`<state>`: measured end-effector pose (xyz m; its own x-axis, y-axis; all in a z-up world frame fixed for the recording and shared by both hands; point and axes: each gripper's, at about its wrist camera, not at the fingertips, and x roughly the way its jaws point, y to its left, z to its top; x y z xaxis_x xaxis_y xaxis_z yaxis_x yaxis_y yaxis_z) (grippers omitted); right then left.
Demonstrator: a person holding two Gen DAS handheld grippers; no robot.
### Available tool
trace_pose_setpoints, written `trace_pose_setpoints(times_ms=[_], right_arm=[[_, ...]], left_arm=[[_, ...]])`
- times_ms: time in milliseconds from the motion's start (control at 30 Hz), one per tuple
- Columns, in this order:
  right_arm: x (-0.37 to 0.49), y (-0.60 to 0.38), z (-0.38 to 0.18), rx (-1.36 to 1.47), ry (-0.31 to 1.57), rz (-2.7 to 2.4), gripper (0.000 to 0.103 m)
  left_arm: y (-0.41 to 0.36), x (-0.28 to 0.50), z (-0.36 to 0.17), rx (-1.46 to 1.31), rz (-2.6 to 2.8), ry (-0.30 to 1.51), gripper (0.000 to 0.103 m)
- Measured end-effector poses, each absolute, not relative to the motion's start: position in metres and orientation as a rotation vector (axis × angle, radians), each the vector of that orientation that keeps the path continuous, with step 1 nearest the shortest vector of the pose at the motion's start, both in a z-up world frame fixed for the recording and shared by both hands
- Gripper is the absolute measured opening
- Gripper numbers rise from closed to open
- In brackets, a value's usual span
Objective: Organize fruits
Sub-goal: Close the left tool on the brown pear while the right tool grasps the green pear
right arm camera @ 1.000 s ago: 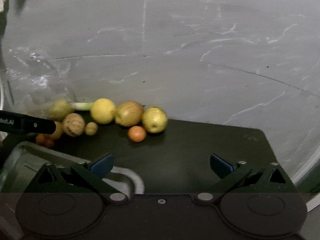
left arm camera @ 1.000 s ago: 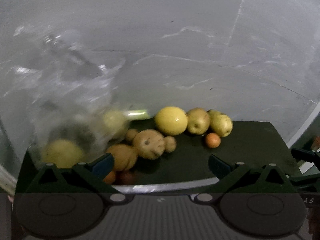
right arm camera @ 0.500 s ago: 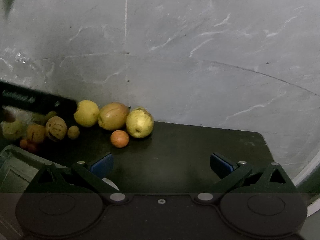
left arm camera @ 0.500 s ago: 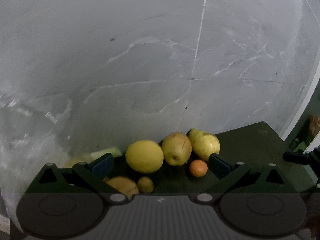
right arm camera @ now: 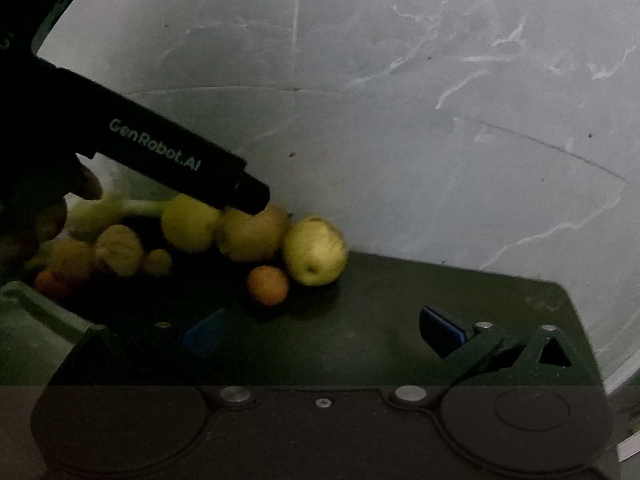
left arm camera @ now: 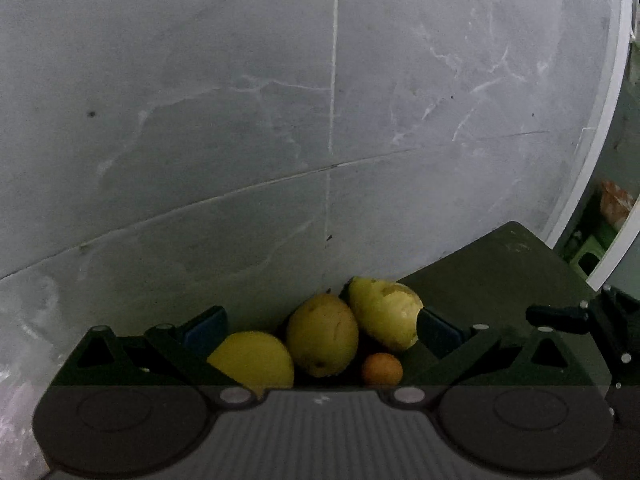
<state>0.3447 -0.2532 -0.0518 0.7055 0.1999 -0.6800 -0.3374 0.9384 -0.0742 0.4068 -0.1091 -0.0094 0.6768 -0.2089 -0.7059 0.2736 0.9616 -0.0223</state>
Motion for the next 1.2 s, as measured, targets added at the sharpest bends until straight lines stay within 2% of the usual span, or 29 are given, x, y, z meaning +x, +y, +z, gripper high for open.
trace_pose_setpoints(times_ms=[367,833,1067,1167,1200], right_arm=[[0.377,-0.247,-0.059,-0.203,0.692,0.274,0.095],[0.406,-0.224,-0.072,-0.278,0.714,0.287,0.076],[0.414,-0.224,-0.077,-0.275,0.743,0.316,0.071],[0.418,-0.227,-0.078,-0.246,0.754,0.341,0.062],[0.416,-0.229,-0.077,-0.235,0.756,0.352,0.055]], left_arm=[[-0.103,0.431,-0.018,0.058,-0.264,0.860,0.095],[-0.101,0.436,-0.023,0.026,-0.262,0.875,0.093],[-0.104,0.438,-0.026,0.019,-0.254,0.883,0.091],[-0.102,0.439,-0.027,-0.002,-0.238,0.887,0.091],[-0.101,0.439,-0.027,-0.008,-0.235,0.887,0.091]])
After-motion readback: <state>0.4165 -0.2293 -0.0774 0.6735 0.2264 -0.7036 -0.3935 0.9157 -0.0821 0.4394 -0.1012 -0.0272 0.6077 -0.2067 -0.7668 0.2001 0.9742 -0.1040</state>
